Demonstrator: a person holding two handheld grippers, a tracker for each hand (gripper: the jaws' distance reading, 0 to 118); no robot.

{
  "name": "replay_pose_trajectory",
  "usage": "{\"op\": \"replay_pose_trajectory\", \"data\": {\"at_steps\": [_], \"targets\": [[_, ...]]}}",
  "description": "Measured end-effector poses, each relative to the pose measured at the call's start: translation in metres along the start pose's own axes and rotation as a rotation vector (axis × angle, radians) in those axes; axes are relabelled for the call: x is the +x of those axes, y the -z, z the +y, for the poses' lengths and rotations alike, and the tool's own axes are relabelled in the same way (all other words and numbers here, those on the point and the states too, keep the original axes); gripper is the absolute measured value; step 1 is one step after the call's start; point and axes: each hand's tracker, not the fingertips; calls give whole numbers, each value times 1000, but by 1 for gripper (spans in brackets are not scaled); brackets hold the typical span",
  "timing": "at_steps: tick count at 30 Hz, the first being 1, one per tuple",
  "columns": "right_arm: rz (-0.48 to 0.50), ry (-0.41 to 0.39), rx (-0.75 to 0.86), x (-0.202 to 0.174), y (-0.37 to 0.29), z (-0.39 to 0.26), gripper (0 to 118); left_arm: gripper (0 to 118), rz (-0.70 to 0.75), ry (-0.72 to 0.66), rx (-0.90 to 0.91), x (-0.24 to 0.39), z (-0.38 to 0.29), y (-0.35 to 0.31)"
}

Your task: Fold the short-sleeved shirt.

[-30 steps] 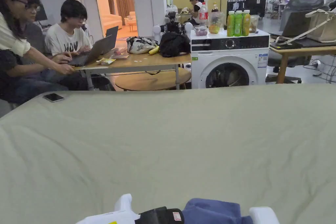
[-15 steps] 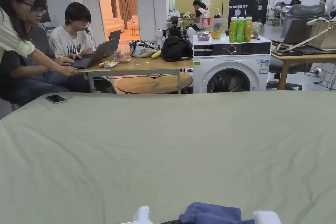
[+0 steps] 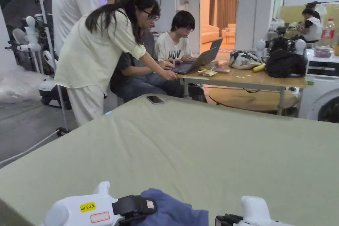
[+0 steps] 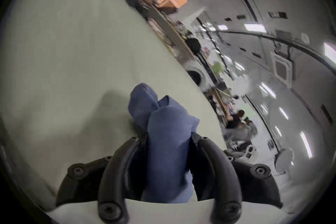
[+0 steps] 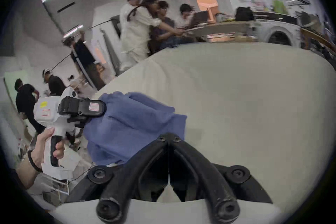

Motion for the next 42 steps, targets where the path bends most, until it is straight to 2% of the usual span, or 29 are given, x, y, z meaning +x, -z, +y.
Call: {"op": "replay_pose_trajectory", "data": {"at_steps": [3, 7, 8, 11, 14, 18, 20, 23, 26, 28, 30, 31, 34, 35, 36, 37, 39, 42], "targets": [[89, -50, -64, -28, 61, 24, 0, 36, 135, 98, 55, -29, 26, -13], [160, -74, -152, -48, 109, 39, 0, 36, 260, 41, 95, -53, 45, -6], [164, -79, -137, -47, 114, 38, 0, 38, 294, 79, 79, -51, 48, -3], [115, -91, -123, -46, 107, 39, 0, 60, 429, 235, 93, -34, 54, -3], [74, -86, -83, -39, 77, 36, 0, 60, 533, 373, 197, -1, 56, -21], [18, -83, -8, -21, 36, 40, 0, 60, 533, 524, 353, 67, 41, -46], [-26, -127, 47, -19, -3, 41, 0, 60, 514, 660, 363, 111, 23, -47], [-110, -184, 115, -11, -60, 39, 0, 60, 392, 824, 396, 168, -10, -33], [-200, -202, 176, 5, -122, 33, 0, 60, 254, 876, 375, 217, -42, -6], [-293, -219, 223, 18, -162, 27, 0, 59, 163, 927, 360, 245, -67, 12], [-373, -206, 266, 31, -200, 18, 0, 52, 90, 949, 353, 270, -91, 28], [-411, -191, 292, 37, -219, 13, 0, 44, 49, 949, 337, 281, -101, 35], [-537, -140, 347, 50, -261, -3, 0, 5, -81, 957, 295, 306, -129, 49], [-581, -129, 354, 53, -272, -7, 0, 0, -51, 987, 340, 315, -141, 51], [-599, -132, 361, 53, -279, -10, 0, 0, 28, 1035, 447, 323, -152, 50], [-607, -130, 384, 54, -286, -15, 0, 0, 64, 1047, 448, 328, -158, 50], [-626, -115, 418, 54, -297, -21, 0, 0, -39, 1021, 384, 332, -164, 48], [-677, -102, 488, 54, -305, -32, 0, 0, 28, 1044, 411, 333, -175, 37]]}}
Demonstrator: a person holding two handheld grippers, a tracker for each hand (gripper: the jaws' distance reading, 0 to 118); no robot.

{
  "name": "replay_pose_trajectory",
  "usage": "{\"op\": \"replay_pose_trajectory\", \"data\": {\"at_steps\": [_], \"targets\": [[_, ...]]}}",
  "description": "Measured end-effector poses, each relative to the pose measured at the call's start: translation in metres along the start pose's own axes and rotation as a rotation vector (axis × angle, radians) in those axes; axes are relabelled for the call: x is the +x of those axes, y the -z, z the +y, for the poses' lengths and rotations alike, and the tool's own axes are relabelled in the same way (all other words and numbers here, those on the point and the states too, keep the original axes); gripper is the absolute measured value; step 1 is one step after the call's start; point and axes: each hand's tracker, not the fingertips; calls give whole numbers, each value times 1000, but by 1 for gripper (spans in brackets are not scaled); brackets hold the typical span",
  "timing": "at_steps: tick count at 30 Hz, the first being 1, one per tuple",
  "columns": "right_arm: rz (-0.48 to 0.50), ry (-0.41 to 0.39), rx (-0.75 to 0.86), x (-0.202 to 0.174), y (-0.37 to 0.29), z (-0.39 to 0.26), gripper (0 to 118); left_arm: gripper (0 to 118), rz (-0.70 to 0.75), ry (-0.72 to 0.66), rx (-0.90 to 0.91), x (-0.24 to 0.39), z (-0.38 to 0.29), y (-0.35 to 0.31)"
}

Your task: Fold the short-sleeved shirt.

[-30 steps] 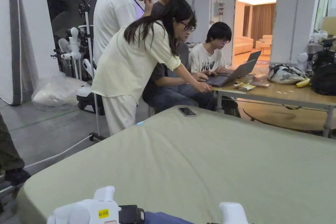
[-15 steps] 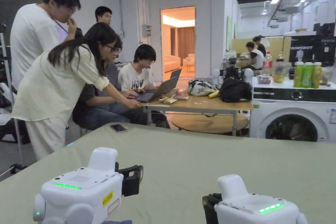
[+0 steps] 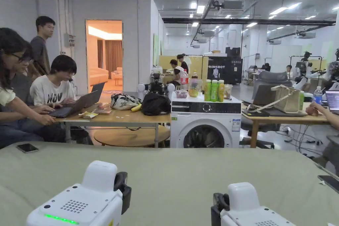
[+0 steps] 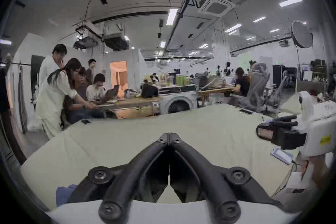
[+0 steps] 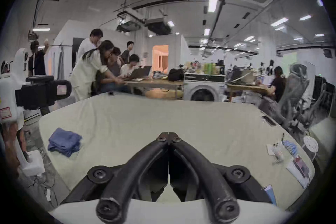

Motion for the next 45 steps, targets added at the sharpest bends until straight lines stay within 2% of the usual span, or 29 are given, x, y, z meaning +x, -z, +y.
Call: {"op": "replay_pose_trajectory", "data": {"at_steps": [1, 3, 5, 6, 7, 8, 11, 16, 18, 22, 26, 43, 45], "targets": [[-48, -26, 38, -2, -7, -4, 0, 0, 13, -7, -5, -2, -1, -7], [-75, -92, 45, -7, -17, -9, 0, 0, 45, -23, -1, -8, -5, -23], [-77, -118, 38, -13, -27, -12, 0, 0, 185, 32, -3, -8, -16, -40], [-93, -114, 41, -15, -27, -12, 0, 0, 246, 3, -27, -9, -20, -43], [-113, -83, 58, -16, -29, -11, 0, 0, 210, -31, -30, -15, -23, -45], [-85, -55, 64, -14, -32, -10, 0, 0, 116, -57, -30, -21, -25, -48], [-101, 10, 58, -9, -32, -8, 0, 0, 202, -40, -11, -25, -26, -56], [-94, 52, 36, -4, -29, -10, 0, 0, 188, -59, -3, -30, -22, -56], [-104, 47, 35, -8, -27, -13, 0, 0, 179, -67, 0, -28, -23, -54], [-193, -9, 41, -16, -26, -12, 0, 0, 185, -41, -17, -17, -27, -50], [-140, 63, 62, -11, -30, -10, 0, 0, 182, -72, -15, -18, -29, -54], [-117, 30, 88, -20, -40, -7, 0, 0, 202, -64, 37, -20, -25, -72], [-110, 29, 88, -17, -42, -8, 8, 2, 197, -63, 38, -21, -24, -73]]}}
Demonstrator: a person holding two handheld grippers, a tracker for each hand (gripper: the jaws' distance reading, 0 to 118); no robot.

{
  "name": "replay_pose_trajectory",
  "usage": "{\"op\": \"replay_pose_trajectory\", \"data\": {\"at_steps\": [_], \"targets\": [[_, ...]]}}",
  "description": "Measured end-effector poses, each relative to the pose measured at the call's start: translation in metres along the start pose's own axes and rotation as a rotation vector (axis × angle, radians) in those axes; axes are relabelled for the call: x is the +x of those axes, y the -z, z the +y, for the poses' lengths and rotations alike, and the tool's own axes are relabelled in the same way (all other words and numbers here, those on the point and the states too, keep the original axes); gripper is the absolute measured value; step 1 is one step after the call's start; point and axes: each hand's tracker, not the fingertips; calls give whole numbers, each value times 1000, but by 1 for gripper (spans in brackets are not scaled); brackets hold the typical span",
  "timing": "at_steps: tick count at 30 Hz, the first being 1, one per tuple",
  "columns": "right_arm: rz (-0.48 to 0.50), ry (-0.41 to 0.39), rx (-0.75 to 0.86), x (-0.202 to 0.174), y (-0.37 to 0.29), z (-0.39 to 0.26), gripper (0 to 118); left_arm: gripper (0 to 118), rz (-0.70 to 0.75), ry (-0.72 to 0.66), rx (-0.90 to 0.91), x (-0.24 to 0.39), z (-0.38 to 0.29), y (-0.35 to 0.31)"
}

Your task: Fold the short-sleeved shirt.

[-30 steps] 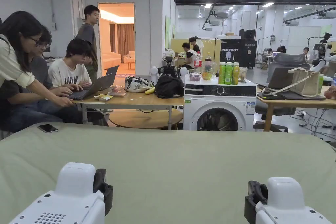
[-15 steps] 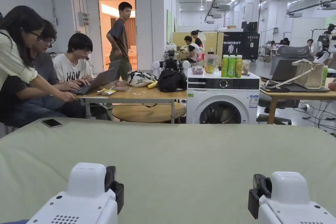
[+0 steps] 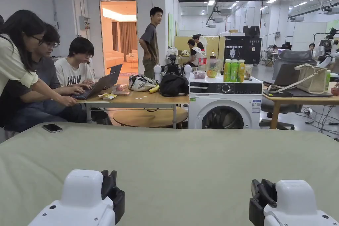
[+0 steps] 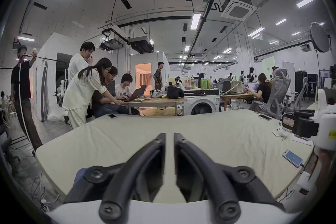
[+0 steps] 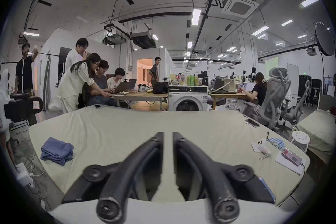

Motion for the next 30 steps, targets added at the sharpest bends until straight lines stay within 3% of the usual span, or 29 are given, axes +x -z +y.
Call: {"op": "replay_pose_trajectory", "data": {"at_steps": [1, 2, 4, 5, 6, 7, 13, 30], "targets": [[7, 7, 3, 1, -1, -2, 21, 11, -4, -2, -3, 0, 0, 0], [18, 19, 4, 3, -2, -2, 43, 30, -7, -4, -3, -1, -1, 0], [24, 25, 9, 4, -2, -2, 75, 59, -4, -16, -3, -1, -2, 0], [26, 20, 8, 3, -3, -2, 93, 80, -7, -22, -6, -2, -2, 1], [27, 12, 10, 4, -3, -2, 103, 93, -13, -25, -5, -2, -3, 1], [25, 2, 17, 3, -5, -2, 106, 98, -19, -25, 6, -2, -3, 0], [-21, -36, 44, 1, -8, -1, 107, 98, -17, -20, 70, 0, 0, -8], [-37, 14, 7, 2, -3, 4, 107, 98, -7, -26, 49, -5, 1, -7]]}}
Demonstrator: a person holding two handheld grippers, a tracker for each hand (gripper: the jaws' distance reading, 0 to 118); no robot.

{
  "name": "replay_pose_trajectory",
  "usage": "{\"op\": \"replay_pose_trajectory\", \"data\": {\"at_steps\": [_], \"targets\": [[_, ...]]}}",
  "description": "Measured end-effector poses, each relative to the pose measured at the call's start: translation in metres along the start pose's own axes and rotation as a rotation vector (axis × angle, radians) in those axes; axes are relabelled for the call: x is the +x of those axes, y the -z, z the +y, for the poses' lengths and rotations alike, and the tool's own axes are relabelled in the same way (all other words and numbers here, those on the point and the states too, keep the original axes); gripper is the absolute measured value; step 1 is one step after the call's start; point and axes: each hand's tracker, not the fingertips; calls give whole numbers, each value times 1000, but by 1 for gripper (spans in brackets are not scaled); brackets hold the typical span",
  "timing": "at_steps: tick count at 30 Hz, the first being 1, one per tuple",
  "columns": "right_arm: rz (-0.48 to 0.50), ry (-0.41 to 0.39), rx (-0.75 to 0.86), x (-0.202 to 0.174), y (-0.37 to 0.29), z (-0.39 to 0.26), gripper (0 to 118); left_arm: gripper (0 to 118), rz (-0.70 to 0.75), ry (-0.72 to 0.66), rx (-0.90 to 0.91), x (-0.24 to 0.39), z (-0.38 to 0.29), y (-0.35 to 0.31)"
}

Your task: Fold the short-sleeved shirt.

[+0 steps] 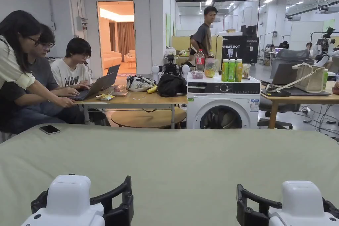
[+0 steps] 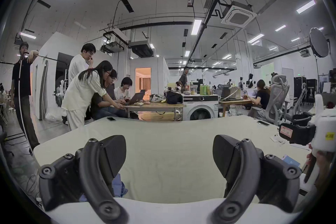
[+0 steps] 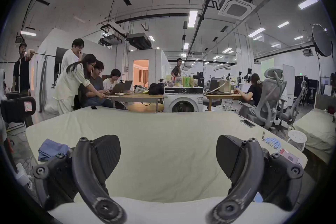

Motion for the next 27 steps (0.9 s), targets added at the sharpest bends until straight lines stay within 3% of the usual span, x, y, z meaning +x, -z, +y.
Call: {"op": "replay_pose_trajectory", "data": {"at_steps": [13, 15, 19, 27], "targets": [[59, 120, -22, 12, 3, 1, 107, 98, -13, 4, -33, 5, -2, 7], [86, 173, -8, 14, 3, 1, 107, 98, -23, -6, -39, 5, -3, 9], [79, 356, -72, 20, 10, 1, 107, 98, -45, -37, -58, 7, -4, 12], [83, 490, -198, 27, 18, 2, 107, 98, -61, -49, -77, 9, -6, 14]]}}
